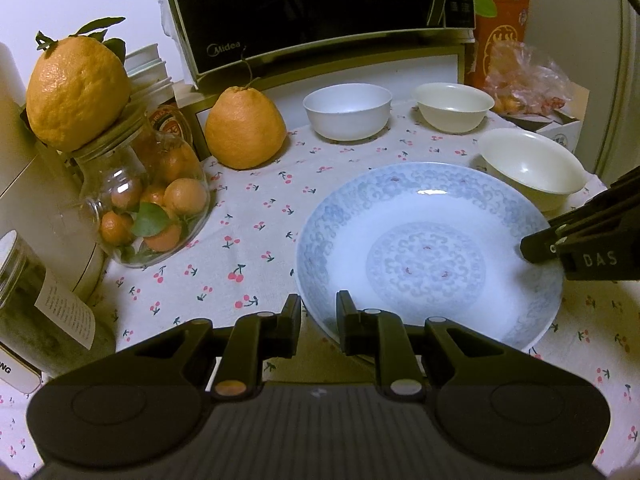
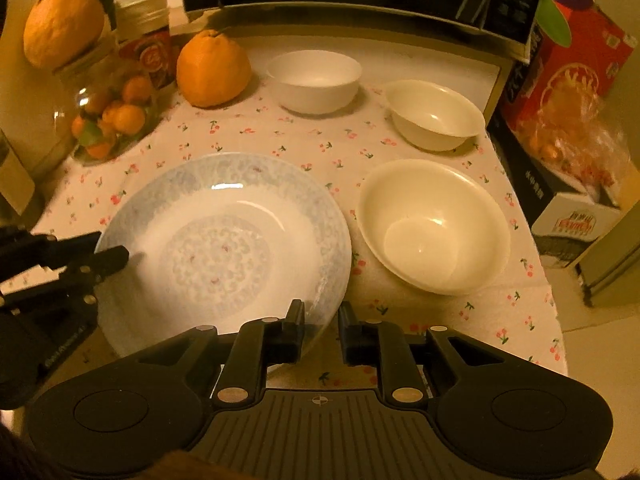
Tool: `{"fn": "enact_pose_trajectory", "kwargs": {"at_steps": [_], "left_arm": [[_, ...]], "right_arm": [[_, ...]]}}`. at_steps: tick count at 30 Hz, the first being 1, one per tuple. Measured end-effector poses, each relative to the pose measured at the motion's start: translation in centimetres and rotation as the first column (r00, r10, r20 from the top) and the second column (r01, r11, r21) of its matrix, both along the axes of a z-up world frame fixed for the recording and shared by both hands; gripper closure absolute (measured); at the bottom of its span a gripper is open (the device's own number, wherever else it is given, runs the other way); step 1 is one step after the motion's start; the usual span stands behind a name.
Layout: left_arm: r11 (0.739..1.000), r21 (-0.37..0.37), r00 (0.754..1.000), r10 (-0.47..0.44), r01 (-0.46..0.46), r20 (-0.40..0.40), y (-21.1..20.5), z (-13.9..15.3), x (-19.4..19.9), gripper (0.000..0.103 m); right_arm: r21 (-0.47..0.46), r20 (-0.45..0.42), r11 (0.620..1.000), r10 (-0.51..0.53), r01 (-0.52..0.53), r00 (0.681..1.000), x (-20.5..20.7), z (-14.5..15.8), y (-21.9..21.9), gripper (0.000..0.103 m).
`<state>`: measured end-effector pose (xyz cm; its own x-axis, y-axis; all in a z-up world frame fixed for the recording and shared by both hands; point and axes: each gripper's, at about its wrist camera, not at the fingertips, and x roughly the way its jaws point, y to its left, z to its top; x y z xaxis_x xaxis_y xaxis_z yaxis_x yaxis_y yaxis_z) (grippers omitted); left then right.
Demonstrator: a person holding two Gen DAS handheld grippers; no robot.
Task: Organize plates and bowls
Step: 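Lower the deep plate onto the shallow plate and open the left gripper, then move the left gripper back to the plain white plate's rim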
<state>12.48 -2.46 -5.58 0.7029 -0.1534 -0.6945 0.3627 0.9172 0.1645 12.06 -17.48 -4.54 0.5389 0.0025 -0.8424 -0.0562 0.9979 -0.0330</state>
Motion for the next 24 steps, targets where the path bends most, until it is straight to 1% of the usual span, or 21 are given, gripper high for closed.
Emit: {"fn": "enact_pose_trajectory", "kwargs": {"at_steps": [5,9,13,16,17,19,21,22,24], "left_arm": [[1.0,-0.004,1.0,0.0,0.0,-0.004,0.0,0.0,0.0,0.086],[1.0,-0.027,1.0,0.005,-0.006,-0.019,0.6,0.1,0.0,0.077],[0.997,-0.072,0.999,0.005,-0.009,-0.053,1.2,0.5,0.1,0.075],[0.995,-0.096,0.997,0.009,-0.016,-0.078,1.4,0.7,0.1,0.072],[0.994,-0.103,0.996,0.007,-0.016,-0.087,1.5,0.8,0.1,0.07],[0.993,-0.119,0.995,0.002,-0.014,-0.1,1.6,1.1,0.0,0.061],[0.991,-0.131,0.994,-0.006,-0.008,-0.106,1.7,1.4,-0.2,0.056],[0.991,-0.136,0.994,-0.01,-0.005,-0.111,1.7,1.6,-0.3,0.053],[0.989,-0.145,0.992,-0.013,-0.006,-0.128,1.9,1.9,-0.5,0.048]], "right_arm": [[0.014,-0.004,1.0,-0.003,0.003,1.0,0.1,0.0,-0.2,0.083],[0.033,-0.008,0.999,-0.008,0.008,1.0,0.0,0.0,-0.3,0.081],[0.105,-0.03,0.994,-0.029,0.032,0.999,0.2,0.3,-1.1,0.078],[0.159,-0.045,0.986,-0.035,0.042,0.998,0.1,0.4,-1.5,0.071],[0.177,-0.05,0.983,-0.036,0.044,0.998,0.1,0.5,-1.6,0.067],[0.202,-0.058,0.978,-0.032,0.043,0.998,-0.1,0.6,-1.7,0.06],[0.21,-0.058,0.977,-0.016,0.028,0.998,-0.4,0.9,-1.5,0.049],[0.208,-0.055,0.978,-0.006,0.017,0.998,-0.5,1.0,-1.4,0.046],[0.202,-0.045,0.979,0.013,-0.004,0.999,-0.8,1.3,-1.2,0.038]]}}
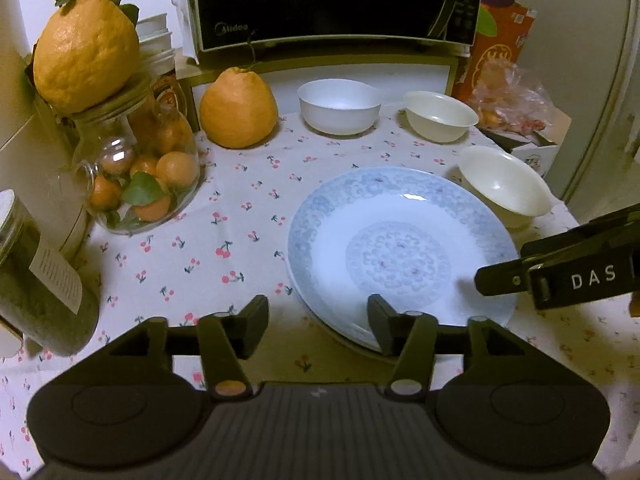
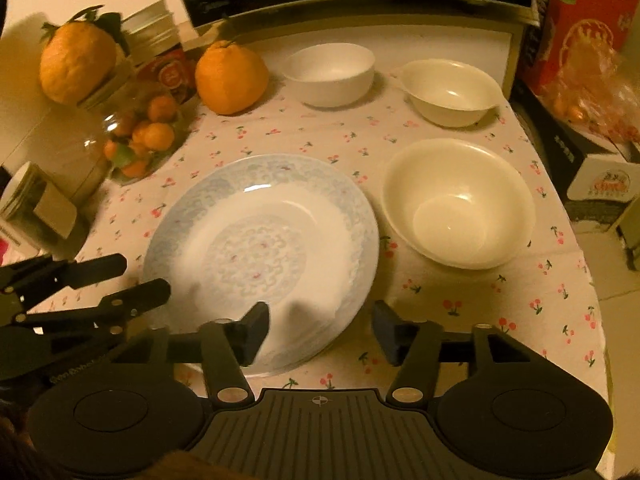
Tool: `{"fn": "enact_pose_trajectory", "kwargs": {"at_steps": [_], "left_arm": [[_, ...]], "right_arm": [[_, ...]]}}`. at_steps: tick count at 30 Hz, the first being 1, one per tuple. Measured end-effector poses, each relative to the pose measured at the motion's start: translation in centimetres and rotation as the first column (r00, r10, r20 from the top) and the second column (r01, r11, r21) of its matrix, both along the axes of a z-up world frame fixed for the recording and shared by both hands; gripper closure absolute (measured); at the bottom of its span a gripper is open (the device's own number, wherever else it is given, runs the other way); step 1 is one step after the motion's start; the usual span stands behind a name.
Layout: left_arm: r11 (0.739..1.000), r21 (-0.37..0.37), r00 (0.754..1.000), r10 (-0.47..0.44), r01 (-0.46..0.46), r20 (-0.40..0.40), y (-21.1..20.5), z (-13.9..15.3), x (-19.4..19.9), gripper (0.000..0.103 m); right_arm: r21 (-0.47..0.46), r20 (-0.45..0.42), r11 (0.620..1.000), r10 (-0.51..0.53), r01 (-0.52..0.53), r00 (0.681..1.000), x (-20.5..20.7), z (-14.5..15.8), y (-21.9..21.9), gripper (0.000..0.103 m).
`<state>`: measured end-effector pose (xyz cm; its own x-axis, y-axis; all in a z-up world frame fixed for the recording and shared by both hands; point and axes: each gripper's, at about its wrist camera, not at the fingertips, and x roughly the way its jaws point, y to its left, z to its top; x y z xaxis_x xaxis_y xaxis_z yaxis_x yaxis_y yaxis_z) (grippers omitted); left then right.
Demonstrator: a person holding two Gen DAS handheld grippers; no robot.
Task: Organize plates and bowls
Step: 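Move the left gripper back to the plain white plate's rim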
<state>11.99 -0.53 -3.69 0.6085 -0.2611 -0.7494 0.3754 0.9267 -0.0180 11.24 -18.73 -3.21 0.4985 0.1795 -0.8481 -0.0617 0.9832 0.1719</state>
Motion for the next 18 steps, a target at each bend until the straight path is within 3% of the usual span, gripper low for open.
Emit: {"fn": "enact_pose_trajectory", "kwargs": {"at_steps": [12,18], "left_arm": [[0.999,-0.013,0.999,-0.037,0.037,-0.032,1.6,1.3,-1.7,0.012],[0.999,0.001,0.998,-0.039,0.039,-0.044,2.9,1.3,-2.4,0.004]], "right_arm": [[0.027,0.014,0.998,0.058,-0.059,0.998,-1.6,1.4,0.7,0.022],[0.091,-0.011,0.994,0.06,-0.059,0.998,-2.5,1.3,0.8,0.017]]}}
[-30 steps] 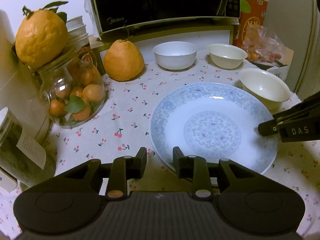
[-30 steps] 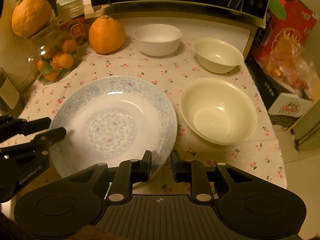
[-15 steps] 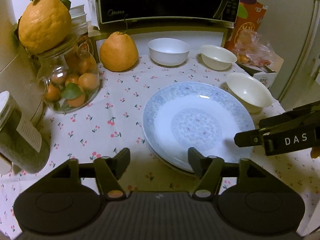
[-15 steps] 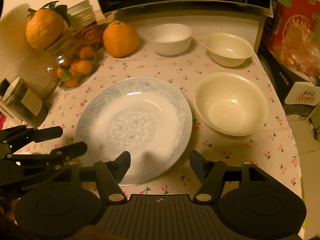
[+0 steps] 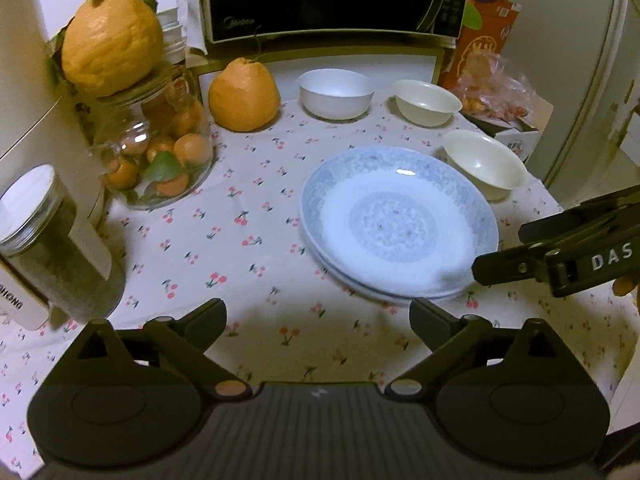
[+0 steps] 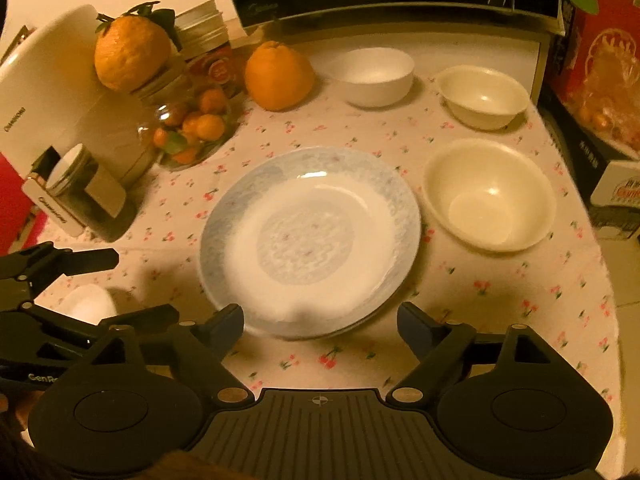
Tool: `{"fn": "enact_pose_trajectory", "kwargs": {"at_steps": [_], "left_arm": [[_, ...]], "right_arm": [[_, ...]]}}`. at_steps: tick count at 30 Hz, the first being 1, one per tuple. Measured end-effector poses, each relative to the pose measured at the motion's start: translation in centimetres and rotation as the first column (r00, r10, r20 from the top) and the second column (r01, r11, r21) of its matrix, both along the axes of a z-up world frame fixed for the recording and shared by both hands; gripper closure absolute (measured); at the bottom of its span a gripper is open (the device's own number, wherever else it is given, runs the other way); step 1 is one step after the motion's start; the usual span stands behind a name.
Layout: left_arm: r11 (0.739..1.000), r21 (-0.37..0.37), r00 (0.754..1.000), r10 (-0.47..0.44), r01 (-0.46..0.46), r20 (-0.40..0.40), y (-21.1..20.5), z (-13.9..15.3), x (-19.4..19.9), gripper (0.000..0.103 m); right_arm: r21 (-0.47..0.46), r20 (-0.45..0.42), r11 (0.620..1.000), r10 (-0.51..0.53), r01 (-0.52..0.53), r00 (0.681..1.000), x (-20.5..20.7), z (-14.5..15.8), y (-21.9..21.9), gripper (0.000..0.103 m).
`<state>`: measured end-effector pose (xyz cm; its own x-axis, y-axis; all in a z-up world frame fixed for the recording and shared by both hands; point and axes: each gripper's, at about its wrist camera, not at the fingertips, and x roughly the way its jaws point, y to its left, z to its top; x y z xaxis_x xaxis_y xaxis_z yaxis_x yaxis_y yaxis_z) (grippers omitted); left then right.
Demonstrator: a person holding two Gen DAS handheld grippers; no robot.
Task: Organize plates and bowls
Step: 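Move the left gripper back to the plain white plate's rim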
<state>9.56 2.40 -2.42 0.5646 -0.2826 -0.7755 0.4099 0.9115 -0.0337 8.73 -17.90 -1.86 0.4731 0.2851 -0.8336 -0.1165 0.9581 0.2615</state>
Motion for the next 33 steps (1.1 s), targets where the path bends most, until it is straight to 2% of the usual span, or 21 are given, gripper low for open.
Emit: {"fn": "enact_pose_trajectory", "kwargs": {"at_steps": [7,17,27,33], "left_arm": [[1.0,-0.002,1.0,0.002,-0.002,-0.013,1.8,0.4,-0.7,0.0],[0.999,0.026,0.999,-0.033,0.033,0.006,4.7,0.6,-2.4,0.0],[0.999,0.035,0.999,0.033,-0.032,-0.021,9.9,0.8,-3.2,0.001],[0.997,-0.003,0.993,0.079,-0.079,-0.088,13.2,0.6,-3.0,0.003]], "right_arm": [[0.05,0.002,0.999,-0.011,0.011,1.0,-1.0,0.4,0.3,0.014],[0.064,0.013,0.996,0.057,-0.058,0.998,-2.7,0.6,3.1,0.013],[0.143,-0.036,0.983,0.118,-0.112,0.992,-4.0,-0.8,6.9,0.013],[0.154,-0.057,0.979,0.143,-0.133,0.988,-4.3,-1.7,8.9,0.013]]}}
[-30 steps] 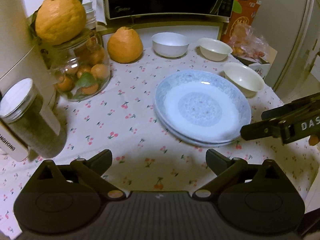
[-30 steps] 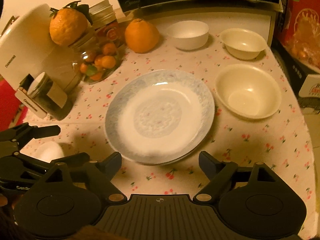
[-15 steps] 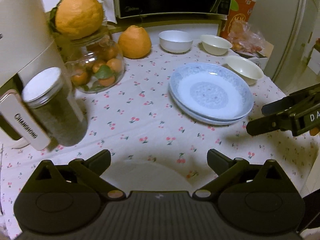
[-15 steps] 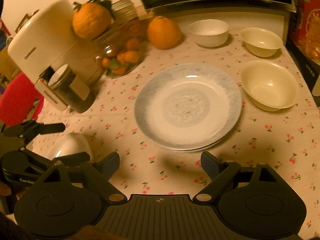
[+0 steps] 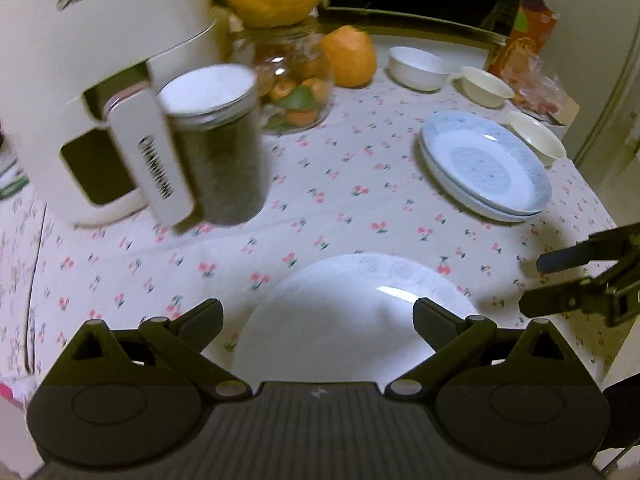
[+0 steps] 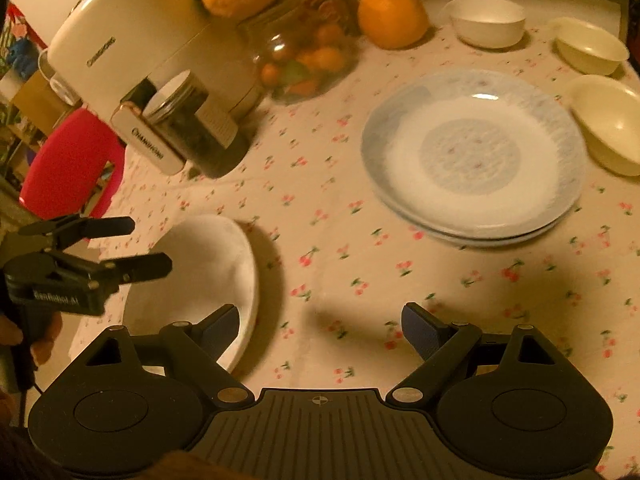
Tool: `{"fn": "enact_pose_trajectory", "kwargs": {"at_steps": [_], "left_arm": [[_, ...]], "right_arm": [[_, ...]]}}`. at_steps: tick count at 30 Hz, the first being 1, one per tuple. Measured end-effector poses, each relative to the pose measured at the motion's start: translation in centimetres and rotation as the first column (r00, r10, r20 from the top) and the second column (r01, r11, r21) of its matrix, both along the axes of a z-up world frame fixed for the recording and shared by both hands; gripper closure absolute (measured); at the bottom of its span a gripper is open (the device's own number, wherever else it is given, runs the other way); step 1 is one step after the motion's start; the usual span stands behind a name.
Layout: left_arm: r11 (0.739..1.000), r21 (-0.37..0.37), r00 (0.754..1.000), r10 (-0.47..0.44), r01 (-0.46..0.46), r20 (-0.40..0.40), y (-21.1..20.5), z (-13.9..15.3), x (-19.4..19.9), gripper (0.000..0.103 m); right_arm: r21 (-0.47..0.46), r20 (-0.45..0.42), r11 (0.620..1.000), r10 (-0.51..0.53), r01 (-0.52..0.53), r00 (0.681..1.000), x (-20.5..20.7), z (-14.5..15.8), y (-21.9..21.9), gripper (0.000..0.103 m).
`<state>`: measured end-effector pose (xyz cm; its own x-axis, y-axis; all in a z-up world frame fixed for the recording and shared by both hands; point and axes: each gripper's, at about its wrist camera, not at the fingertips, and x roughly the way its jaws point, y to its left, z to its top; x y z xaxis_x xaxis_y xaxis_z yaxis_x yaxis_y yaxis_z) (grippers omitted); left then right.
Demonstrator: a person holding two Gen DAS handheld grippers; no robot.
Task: Organize plates and bowls
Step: 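Move the left gripper back to the plain white plate's rim, then close the left gripper on the plain white plate's rim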
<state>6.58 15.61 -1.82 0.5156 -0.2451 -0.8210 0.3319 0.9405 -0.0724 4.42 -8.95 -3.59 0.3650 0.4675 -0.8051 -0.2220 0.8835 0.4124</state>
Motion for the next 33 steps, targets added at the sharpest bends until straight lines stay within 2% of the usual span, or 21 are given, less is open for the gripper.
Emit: {"fn": "enact_pose_trajectory", "kwargs": {"at_steps": [5,11,14,19,25,28,31,33], "left_arm": [[0.999,-0.044,0.996,0.015,-0.018,-0.087,2.0,-0.7,0.2,0.01],[0.993,-0.098,0.983,0.046,-0.064,-0.176,3.8,-1.6,0.5,0.026],[0.991,-0.114,0.979,0.051,-0.075,-0.2,4.5,-2.0,0.5,0.032],[0.988,-0.137,0.97,0.037,-0.071,-0.238,5.2,-2.5,0.6,0.049],[0.988,-0.14,0.958,0.016,-0.059,-0.286,5.5,-3.4,0.7,0.065],[0.988,-0.142,0.954,0.019,-0.064,-0.3,5.7,-3.6,0.7,0.068],[0.987,-0.147,0.954,0.02,-0.067,-0.3,5.9,-3.5,0.7,0.07],[0.986,-0.148,0.953,0.025,-0.073,-0.3,6.0,-3.5,0.6,0.071]], "right_arm": [[0.037,-0.022,0.999,0.037,-0.036,0.999,-0.1,-0.7,1.6,0.013],[0.067,-0.03,0.995,0.077,-0.075,0.997,-0.6,-1.3,3.2,0.013],[0.071,-0.031,0.993,0.098,-0.095,0.995,-0.9,-1.5,3.8,0.013],[0.087,-0.047,0.991,0.108,-0.104,0.993,-1.3,-2.1,4.7,0.013],[0.107,-0.022,0.99,0.096,-0.093,0.995,-1.5,-2.1,5.1,0.012],[0.122,-0.022,0.988,0.099,-0.096,0.995,-1.5,-2.2,5.3,0.013],[0.159,-0.045,0.982,0.11,-0.101,0.993,-1.4,-2.3,5.5,0.016],[0.182,-0.062,0.978,0.118,-0.105,0.991,-1.4,-2.4,5.6,0.027]]}}
